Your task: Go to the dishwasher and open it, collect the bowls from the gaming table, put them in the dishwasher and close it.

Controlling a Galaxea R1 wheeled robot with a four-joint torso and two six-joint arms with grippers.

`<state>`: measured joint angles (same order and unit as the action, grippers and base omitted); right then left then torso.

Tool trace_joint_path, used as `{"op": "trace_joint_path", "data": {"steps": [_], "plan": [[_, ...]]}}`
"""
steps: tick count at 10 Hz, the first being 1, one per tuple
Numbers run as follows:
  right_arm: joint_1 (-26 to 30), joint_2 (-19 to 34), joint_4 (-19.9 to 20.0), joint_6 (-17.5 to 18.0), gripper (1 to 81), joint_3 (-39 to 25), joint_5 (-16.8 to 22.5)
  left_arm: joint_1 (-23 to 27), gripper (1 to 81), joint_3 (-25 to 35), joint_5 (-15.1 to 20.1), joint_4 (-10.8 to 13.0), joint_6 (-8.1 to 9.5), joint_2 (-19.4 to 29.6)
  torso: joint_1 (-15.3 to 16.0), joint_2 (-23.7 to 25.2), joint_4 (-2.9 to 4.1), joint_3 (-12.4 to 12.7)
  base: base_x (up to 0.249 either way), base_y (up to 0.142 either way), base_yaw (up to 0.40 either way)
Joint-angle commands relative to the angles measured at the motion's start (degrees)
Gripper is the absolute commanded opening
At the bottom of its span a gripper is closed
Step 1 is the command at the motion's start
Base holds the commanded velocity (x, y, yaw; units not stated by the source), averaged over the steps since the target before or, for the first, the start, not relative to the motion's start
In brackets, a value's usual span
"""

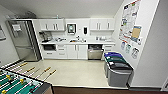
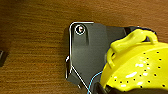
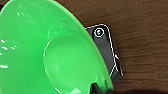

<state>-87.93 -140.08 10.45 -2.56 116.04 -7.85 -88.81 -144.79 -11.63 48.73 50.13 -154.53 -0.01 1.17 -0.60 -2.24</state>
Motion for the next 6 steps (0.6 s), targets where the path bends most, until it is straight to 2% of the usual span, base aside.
{"op": "trace_joint_path", "data": {"steps": [1, 6], "plan": [[2.80, 2.24, -0.60, -0.25, 1.0, -0.48, 2.93, 2.28, 1.0, -0.23, 1.96, 0.32, -0.12, 1.67, 0.01, 0.00, 0.00, 0.00, 0.206, 0.000, 0.000], [2.62, 2.15, -0.60, -0.25, 1.0, -0.30, 2.93, 2.28, 1.0, -0.23, 1.96, 0.49, -0.12, 1.59, 0.01, 0.00, 0.00, 0.00, 0.207, 0.000, 0.000]]}}
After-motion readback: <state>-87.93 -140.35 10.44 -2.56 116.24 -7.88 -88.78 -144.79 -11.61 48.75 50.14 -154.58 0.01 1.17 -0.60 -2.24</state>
